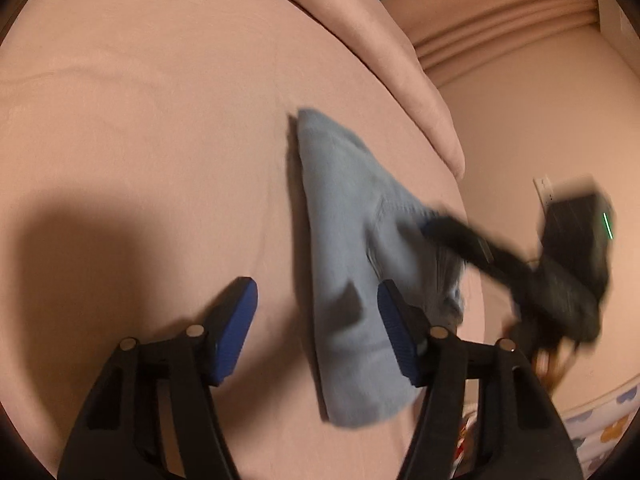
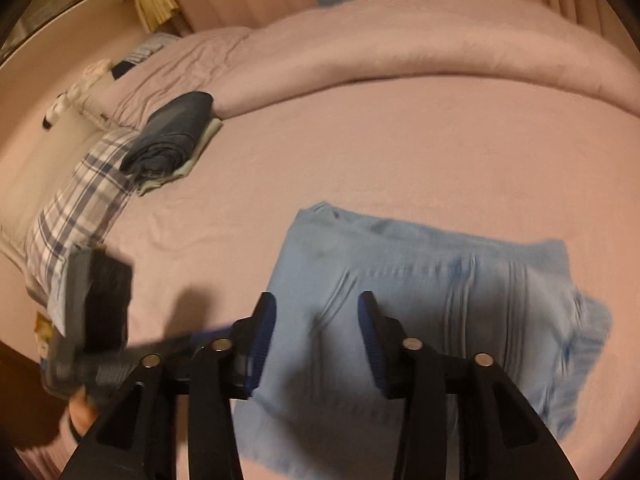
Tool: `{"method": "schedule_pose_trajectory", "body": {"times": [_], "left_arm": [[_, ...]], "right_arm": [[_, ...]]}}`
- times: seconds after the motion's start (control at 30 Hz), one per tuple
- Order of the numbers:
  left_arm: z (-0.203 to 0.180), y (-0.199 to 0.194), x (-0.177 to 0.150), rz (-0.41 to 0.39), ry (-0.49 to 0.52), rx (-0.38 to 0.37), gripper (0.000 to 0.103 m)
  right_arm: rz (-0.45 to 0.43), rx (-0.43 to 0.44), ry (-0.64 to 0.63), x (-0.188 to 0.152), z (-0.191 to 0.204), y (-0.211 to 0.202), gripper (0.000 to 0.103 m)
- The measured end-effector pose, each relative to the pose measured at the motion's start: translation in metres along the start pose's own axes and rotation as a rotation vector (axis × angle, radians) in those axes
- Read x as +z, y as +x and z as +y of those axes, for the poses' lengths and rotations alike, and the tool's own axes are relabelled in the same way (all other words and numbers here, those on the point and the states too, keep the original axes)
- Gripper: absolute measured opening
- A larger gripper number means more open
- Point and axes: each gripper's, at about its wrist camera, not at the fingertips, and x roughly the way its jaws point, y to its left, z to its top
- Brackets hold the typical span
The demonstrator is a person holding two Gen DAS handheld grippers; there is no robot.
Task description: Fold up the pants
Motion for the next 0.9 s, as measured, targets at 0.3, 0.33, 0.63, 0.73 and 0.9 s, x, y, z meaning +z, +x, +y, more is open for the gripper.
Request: {"method": "schedule_pose_trajectory", "body": {"times": [0.3,0.33,0.63,0.73,0.9], "left_arm": [[-0.014,0.033,0.010,0.145,-0.018,-0.025,0.037],[-0.014,0.033,0.010,0.151,-0.014,-0.024,0.037],[-0.004,0.044,0.017,0.175,-0.048,-0.043,0.021],[-0.005,0.042,0.009,0.167,-0.018,-0.015,0.021],[-0.023,0.048,0.005,0.155,0.008,0.028,0.020]], "right_arm": [[0.152,0.032,-0.035,0.052,0.006,0.050,0.058],[0.195,0.049,-0.038,0.056,0.008,0.060,0.058],[0.336,0.008,-0.127,0.063,0.019,0.102,0.016],[0.331,0.043,-0.038,0.069,0.002,0.105,0.010],[0.310,0.021,-0.025,0.068,-0.001,0.100,0.007]]}}
